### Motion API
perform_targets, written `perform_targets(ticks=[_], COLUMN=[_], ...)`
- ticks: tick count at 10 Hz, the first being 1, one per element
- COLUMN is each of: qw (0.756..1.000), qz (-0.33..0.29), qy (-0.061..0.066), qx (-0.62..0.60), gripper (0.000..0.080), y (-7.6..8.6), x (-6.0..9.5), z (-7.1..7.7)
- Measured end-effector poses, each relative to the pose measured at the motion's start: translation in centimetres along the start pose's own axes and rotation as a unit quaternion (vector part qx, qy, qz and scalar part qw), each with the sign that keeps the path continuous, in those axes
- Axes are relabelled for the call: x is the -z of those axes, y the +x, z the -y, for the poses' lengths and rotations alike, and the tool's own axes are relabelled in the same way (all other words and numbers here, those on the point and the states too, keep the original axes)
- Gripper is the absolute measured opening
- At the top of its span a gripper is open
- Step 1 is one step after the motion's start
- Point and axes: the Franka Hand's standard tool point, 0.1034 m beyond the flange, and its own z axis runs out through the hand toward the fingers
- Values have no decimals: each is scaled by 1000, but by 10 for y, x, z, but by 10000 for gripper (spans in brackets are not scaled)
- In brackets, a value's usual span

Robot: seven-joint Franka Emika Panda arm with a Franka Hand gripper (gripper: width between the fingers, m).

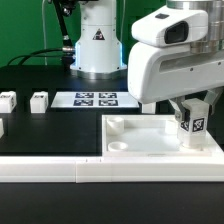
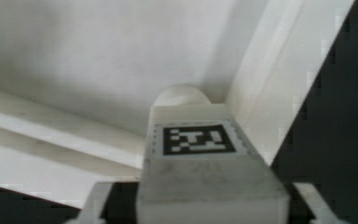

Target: Assemble square table

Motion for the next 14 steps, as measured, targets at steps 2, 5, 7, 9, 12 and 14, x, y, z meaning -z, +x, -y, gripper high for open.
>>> perform_targets(ticks=[2,5,7,9,12,14], qw=[1000,996,978,951,868,821], qz=[0,-1,-2,-3,-1,1], qy=[0,2,6,7,12,15], qx=[-5,-91,-210,-309,-496,-571], gripper=[291,291,291,291,291,291], y=[0,0,-1,0,-1,-1], x=[0,-1,-1,-1,-1,-2], z=[0,0,-1,-1,-3,-3])
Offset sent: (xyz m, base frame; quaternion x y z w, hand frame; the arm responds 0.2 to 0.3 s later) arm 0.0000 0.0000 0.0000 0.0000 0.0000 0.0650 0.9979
